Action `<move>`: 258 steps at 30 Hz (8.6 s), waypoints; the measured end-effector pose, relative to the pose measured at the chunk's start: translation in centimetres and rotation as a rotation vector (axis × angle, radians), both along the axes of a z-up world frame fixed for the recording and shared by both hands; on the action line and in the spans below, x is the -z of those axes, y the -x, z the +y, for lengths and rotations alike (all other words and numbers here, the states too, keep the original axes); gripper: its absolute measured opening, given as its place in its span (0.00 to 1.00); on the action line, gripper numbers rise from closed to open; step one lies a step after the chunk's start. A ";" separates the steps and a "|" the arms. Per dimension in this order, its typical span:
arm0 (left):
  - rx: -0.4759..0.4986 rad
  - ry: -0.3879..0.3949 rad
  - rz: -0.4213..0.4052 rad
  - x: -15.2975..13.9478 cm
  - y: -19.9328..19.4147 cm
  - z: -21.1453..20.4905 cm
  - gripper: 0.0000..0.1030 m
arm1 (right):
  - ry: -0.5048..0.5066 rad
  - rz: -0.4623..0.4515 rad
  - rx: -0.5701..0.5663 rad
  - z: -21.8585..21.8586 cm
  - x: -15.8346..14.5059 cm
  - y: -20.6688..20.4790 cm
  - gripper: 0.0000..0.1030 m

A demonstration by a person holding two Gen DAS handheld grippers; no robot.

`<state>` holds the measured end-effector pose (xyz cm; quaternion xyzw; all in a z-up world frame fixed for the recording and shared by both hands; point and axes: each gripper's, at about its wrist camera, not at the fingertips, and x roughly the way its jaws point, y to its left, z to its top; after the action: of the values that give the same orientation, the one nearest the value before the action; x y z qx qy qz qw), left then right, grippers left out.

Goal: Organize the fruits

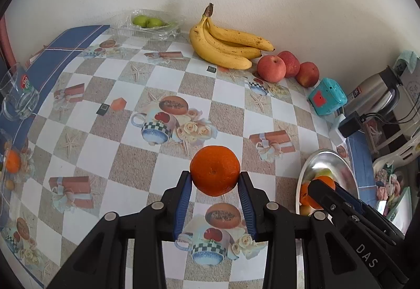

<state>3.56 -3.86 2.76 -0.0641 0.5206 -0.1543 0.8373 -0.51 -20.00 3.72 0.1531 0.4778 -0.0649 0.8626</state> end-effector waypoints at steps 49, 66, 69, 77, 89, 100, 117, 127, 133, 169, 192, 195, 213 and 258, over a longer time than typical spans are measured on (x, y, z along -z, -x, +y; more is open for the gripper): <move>0.416 -0.046 -0.063 2.8 7.3 -14.6 0.38 | 0.007 0.146 0.336 -12.7 3.0 9.7 0.37; 0.478 -0.098 -0.097 4.2 7.7 -16.1 0.43 | -0.013 0.317 0.304 -12.5 7.4 8.8 0.37; 0.473 -0.093 -0.107 4.0 7.6 -16.0 0.50 | -0.015 0.324 0.302 -12.5 7.5 8.8 0.38; 0.401 -0.039 -0.076 3.5 6.3 -14.6 0.58 | -0.003 0.293 0.318 -12.5 6.7 8.8 0.40; 0.114 -0.099 0.104 5.5 3.1 -9.5 0.71 | 0.012 0.263 0.306 -11.9 5.5 8.7 0.40; -0.058 -0.212 0.144 7.0 2.0 -4.6 0.98 | 0.066 0.234 0.248 -9.9 4.2 7.7 0.45; -0.050 -0.324 -0.006 5.4 1.7 -4.9 1.00 | 0.188 0.172 0.129 -6.8 3.6 6.2 0.89; -0.136 -0.411 -0.082 4.0 1.9 -3.0 1.00 | 0.158 0.138 0.127 -6.4 3.1 6.3 0.89; -0.159 -0.430 -0.083 3.5 2.1 -1.4 1.00 | 0.147 0.136 0.130 -6.0 3.0 6.7 0.89; -0.067 -0.260 0.015 0.5 7.2 2.6 1.00 | 0.242 0.053 0.109 -2.6 0.6 11.3 0.89; -0.065 -0.228 0.047 0.7 7.0 2.7 1.00 | 0.253 0.078 0.085 -2.3 1.0 10.9 0.89; -0.065 -0.227 0.046 0.7 7.0 2.6 1.00 | 0.254 0.081 0.084 -2.3 1.0 10.9 0.89; -0.069 -0.231 0.048 0.8 7.1 2.7 1.00 | 0.255 0.089 0.080 -2.2 1.2 10.9 0.89; -0.066 -0.240 0.059 1.2 7.2 2.5 1.00 | 0.256 0.106 0.069 -2.2 1.5 10.8 0.89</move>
<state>-3.60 -1.36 1.61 0.0151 0.5575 -0.0614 0.8278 -11.29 -22.20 2.25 0.0545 0.5051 -0.1632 0.8457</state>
